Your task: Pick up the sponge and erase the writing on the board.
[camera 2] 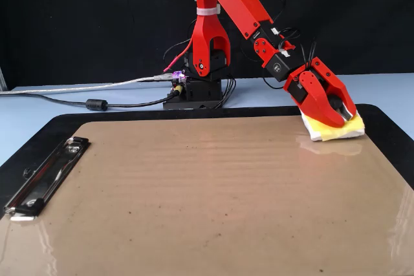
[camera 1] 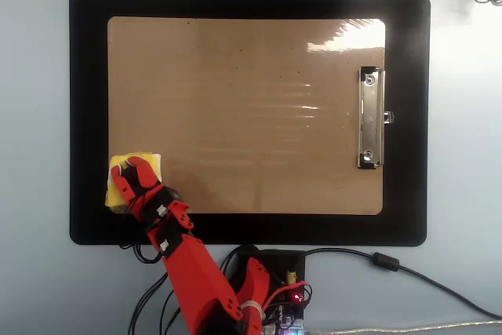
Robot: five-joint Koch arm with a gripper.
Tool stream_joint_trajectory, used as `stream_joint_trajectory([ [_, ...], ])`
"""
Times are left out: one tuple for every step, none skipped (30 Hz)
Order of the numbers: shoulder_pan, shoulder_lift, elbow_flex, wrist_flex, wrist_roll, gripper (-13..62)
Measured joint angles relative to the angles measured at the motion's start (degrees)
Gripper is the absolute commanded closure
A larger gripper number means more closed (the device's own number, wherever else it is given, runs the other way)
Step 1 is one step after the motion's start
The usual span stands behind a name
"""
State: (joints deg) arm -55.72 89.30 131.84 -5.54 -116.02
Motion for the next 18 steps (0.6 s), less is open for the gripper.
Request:
stream_joint_trajectory([
  [0.0, 0.2, 1.7, -0.2, 0.0, 57.4],
  [-0.1, 0.6, 2.2, -0.1, 0.0, 57.2],
  [-0.2, 1.7, 3.2, -0.1, 0.0, 57.0],
  [-0.2, 2.0, 3.9, -0.1, 0.0, 52.1],
  [-0.1, 2.3, 4.4, -0.1, 0.0, 44.4],
  [-0.2, 2.5, 4.2, 0.0, 0.0, 35.5],
  [-0.2, 2.5, 4.2, 0.0, 0.0, 25.2],
  [-0.3, 2.5, 4.3, -0.1, -0.1, 20.0],
  [-0.3, 2.6, 4.5, -0.3, -0.1, 17.0],
  [-0.3, 2.5, 4.3, -0.6, -0.1, 16.8],
  [-0.3, 2.6, 4.1, -0.6, -0.1, 16.6],
  [-0.3, 2.6, 4.1, -0.6, -0.1, 16.6],
  [-0.3, 2.5, 3.7, -0.6, -0.1, 16.5],
  [-0.4, 2.5, 3.4, -0.6, -0.1, 16.1],
  [-0.4, 2.5, 3.3, -0.6, -0.1, 16.1],
  [-0.3, 3.0, 2.2, -0.3, -0.1, 16.1],
  [-0.4, 3.4, 1.4, -0.4, -0.1, 16.1],
  [0.1, 4.2, 0.2, 0.4, -0.1, 16.2],
])
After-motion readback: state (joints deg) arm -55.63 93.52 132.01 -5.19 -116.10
